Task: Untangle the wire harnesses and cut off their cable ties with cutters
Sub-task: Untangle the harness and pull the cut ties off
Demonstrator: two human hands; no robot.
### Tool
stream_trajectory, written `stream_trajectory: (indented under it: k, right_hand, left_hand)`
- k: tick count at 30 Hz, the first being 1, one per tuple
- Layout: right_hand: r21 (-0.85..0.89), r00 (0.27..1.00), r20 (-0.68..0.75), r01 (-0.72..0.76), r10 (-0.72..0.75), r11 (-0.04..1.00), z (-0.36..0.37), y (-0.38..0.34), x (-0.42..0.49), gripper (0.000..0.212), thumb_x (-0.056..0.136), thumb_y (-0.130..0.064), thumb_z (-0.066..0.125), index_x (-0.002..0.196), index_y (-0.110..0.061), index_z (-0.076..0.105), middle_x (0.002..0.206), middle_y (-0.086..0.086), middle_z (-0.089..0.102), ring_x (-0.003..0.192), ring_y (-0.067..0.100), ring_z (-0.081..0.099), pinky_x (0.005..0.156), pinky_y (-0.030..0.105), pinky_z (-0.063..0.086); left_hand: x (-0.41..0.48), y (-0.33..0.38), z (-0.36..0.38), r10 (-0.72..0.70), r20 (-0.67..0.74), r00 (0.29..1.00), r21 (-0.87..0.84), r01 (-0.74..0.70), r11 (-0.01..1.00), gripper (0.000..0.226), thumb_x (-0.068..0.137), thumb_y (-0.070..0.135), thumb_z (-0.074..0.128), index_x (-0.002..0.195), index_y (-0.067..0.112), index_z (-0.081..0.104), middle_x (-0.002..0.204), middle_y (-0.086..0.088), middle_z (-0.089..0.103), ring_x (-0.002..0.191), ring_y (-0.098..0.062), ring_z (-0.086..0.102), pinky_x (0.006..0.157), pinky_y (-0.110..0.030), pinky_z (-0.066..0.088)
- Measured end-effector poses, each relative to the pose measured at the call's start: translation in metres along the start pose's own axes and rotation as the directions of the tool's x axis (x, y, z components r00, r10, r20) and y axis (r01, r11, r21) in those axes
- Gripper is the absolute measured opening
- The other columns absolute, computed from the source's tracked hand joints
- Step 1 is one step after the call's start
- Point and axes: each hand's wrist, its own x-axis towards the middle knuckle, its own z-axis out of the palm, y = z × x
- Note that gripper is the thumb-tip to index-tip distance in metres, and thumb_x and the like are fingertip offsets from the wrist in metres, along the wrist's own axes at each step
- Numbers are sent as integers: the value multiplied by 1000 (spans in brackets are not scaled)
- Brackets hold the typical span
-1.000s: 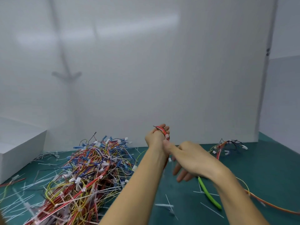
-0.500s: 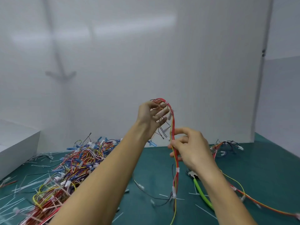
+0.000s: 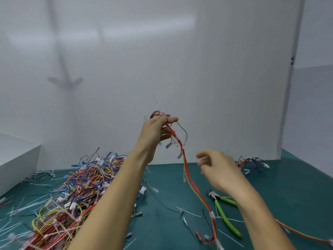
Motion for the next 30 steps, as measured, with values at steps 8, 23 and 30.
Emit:
stream_trajectory:
  k: [8, 23, 30]
  right_hand:
    - [838, 996, -70, 26, 60, 545, -9, 0, 10, 35, 105, -38, 41, 97, -17, 68, 98, 3, 77, 86, 15, 74, 80, 33, 59]
    - [430, 984, -152, -22, 96, 903, -4, 11, 12, 50, 75, -63, 72, 96, -17, 72, 88, -3, 72, 77, 14, 71, 78, 35, 57]
    - [332, 963, 114, 194, -244, 923, -12, 7, 4, 65, 51, -92, 60, 93, -44, 75, 81, -26, 72, 79, -4, 66, 74, 26, 54]
  left_hand:
    - [-62, -32, 23, 352, 374, 858, 331, -478, 814, 18, 97, 11, 48, 88, 15, 63, 91, -4, 65, 67, -11, 55, 67, -34, 48]
    - [-90, -76, 48, 192, 734, 651, 603, -755, 256, 18, 87, 15, 62, 97, 21, 76, 121, 3, 63, 110, -26, 55, 81, -40, 45]
    - [-87, -68, 43, 121, 676, 727, 659, -669, 344, 20, 85, 6, 56, 93, 17, 71, 113, 1, 67, 107, -27, 57, 83, -35, 46]
